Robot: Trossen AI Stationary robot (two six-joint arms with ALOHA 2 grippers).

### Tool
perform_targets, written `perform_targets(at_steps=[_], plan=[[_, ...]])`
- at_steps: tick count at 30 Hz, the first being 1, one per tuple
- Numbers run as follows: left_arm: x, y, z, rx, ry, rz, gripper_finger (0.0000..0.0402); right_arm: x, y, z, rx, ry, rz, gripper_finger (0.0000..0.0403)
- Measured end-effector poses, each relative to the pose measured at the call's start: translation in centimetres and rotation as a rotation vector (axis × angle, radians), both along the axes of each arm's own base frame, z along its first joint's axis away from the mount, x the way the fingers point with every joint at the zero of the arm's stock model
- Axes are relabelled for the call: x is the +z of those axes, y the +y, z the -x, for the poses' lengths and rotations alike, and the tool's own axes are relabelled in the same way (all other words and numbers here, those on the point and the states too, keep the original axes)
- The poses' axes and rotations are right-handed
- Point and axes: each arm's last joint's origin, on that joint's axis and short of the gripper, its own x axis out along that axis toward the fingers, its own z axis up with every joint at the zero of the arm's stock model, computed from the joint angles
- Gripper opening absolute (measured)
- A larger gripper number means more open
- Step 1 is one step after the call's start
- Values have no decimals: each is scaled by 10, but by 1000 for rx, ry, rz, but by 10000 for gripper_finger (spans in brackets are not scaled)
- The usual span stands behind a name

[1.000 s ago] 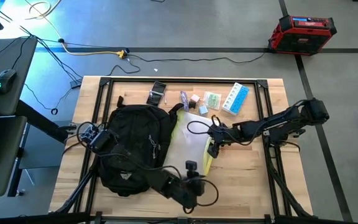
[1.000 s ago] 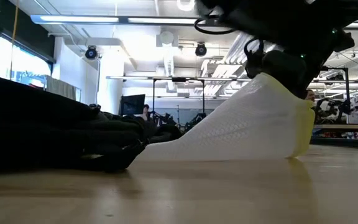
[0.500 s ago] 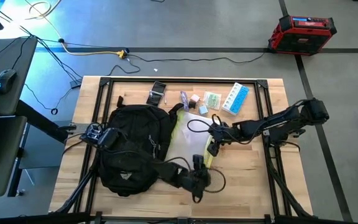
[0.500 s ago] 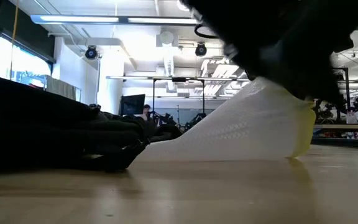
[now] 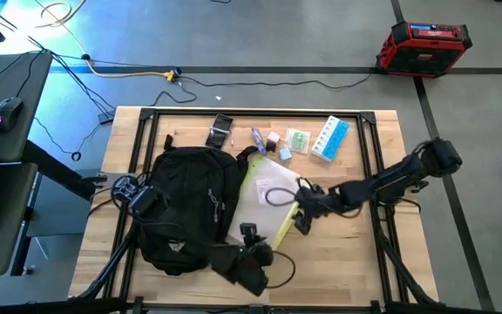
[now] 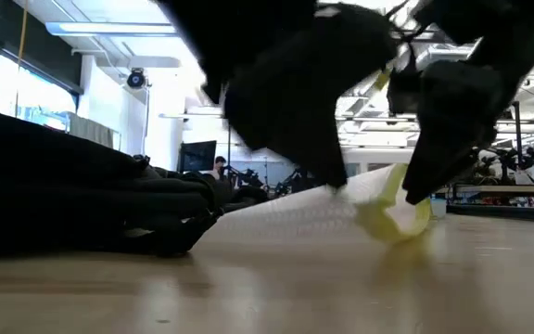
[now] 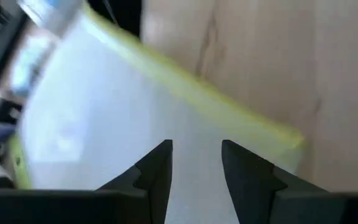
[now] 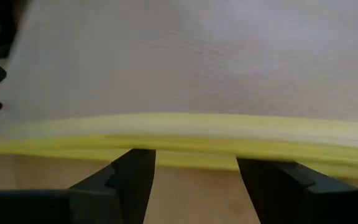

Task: Unpack backpack
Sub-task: Put the purple playing cards box into the green zip bag, then put the packed green earphones into the green zip bag

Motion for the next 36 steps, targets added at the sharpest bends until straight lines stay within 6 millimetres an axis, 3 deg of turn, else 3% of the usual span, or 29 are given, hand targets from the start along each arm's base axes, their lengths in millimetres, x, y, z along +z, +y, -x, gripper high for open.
perform_targets(at_steps=[5,12,18,29,36], plan=[[10,-7,-12,-49,-125,7,121,4,25,4,108,-79,50,208],[12,22,-36,-122,-87,-15,154,6,39,10,188,-128,243,208],[11,43,-48,-163,-40,1,172,6,39,11,195,-123,265,208],[3,63,-41,-58,87,-123,175,4,38,12,200,-97,271,208],[-1,77,-34,85,110,-67,171,4,38,12,208,-94,262,208]])
